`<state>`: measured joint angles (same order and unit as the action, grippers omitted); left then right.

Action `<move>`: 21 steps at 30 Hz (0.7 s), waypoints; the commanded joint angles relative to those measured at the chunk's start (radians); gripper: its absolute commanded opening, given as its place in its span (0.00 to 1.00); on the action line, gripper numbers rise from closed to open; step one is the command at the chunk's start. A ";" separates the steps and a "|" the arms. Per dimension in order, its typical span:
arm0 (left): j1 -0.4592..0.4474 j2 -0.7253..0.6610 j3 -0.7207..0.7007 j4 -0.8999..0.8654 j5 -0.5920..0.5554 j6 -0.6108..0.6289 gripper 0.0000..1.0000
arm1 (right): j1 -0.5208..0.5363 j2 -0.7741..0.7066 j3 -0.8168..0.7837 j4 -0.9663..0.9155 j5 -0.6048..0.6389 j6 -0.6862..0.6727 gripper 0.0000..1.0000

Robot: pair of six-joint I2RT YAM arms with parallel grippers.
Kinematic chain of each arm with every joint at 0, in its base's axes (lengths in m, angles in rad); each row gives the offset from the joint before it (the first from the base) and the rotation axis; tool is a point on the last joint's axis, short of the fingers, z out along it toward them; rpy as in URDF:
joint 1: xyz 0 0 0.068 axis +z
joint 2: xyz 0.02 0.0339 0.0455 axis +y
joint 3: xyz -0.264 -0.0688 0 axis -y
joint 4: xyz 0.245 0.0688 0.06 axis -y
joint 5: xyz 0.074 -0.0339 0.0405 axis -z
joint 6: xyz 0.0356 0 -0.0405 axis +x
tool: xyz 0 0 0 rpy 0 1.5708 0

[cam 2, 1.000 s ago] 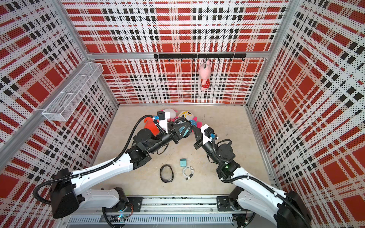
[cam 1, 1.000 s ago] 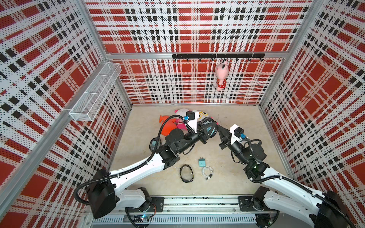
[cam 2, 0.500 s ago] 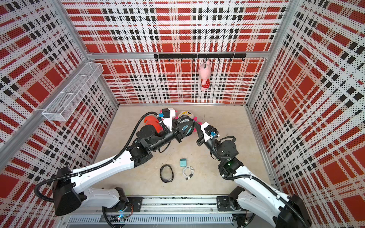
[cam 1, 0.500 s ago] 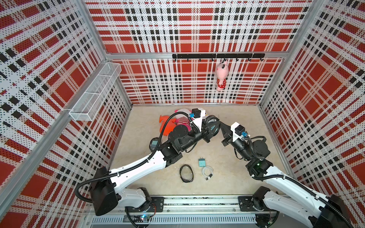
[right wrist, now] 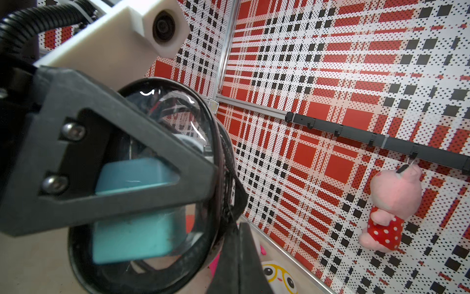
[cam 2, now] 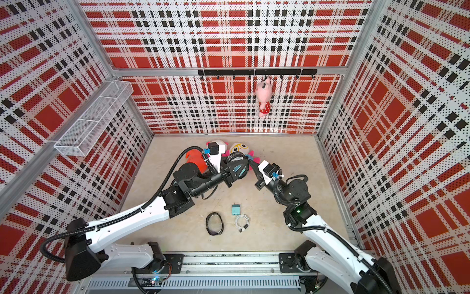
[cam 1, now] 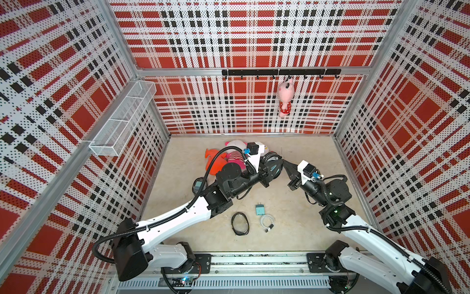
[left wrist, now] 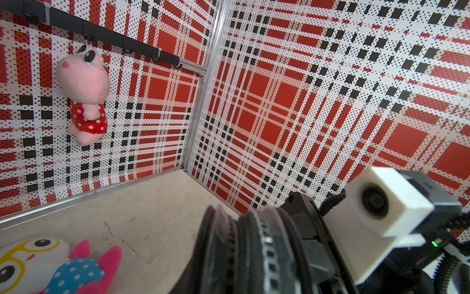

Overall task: Pack away charging kits
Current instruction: Zip the zipper on the storage bag.

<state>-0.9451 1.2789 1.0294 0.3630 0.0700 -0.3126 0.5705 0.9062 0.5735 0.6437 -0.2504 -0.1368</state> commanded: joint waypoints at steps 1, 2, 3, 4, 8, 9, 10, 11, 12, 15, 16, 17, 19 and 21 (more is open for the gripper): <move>-0.031 0.044 0.009 -0.137 0.087 0.022 0.07 | -0.014 0.000 0.063 0.136 0.010 0.071 0.00; -0.029 0.053 0.023 -0.137 0.094 0.023 0.13 | -0.014 0.000 0.052 0.162 0.010 0.105 0.00; -0.030 0.058 0.031 -0.138 0.098 0.024 0.19 | -0.014 0.000 0.040 0.188 0.008 0.135 0.00; -0.029 0.064 0.039 -0.135 0.097 0.022 0.28 | -0.014 -0.002 0.024 0.215 0.006 0.170 0.00; -0.022 0.068 0.043 -0.081 0.106 0.003 0.51 | -0.014 -0.012 -0.033 0.299 0.031 0.313 0.00; -0.020 0.067 0.039 -0.056 0.105 -0.003 0.55 | -0.014 -0.013 -0.050 0.321 0.044 0.351 0.00; -0.020 0.064 0.031 -0.029 0.105 -0.009 0.59 | -0.013 -0.012 -0.064 0.343 0.065 0.385 0.00; -0.019 0.061 0.022 -0.006 0.101 -0.013 0.63 | -0.014 -0.012 -0.074 0.360 0.084 0.416 0.00; -0.020 0.060 0.008 0.034 0.103 -0.026 0.67 | -0.013 -0.009 -0.087 0.380 0.092 0.446 0.00; -0.023 0.054 -0.029 0.144 0.113 -0.047 0.74 | -0.013 0.009 -0.096 0.420 0.082 0.511 0.00; -0.023 0.052 -0.041 0.184 0.111 -0.050 0.76 | -0.014 0.017 -0.096 0.435 0.071 0.524 0.00; -0.023 0.048 -0.057 0.223 0.111 -0.051 0.77 | -0.014 0.022 -0.098 0.452 0.062 0.532 0.00; -0.024 0.034 -0.095 0.323 0.113 -0.080 0.78 | -0.013 0.027 -0.107 0.479 0.060 0.548 0.00; -0.027 0.021 -0.136 0.418 0.101 -0.085 0.81 | -0.013 0.017 -0.108 0.477 0.069 0.563 0.00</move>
<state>-0.9638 1.3304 0.9314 0.5903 0.1604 -0.3717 0.5583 0.9337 0.4706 1.0245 -0.1825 0.3622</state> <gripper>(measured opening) 0.801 0.041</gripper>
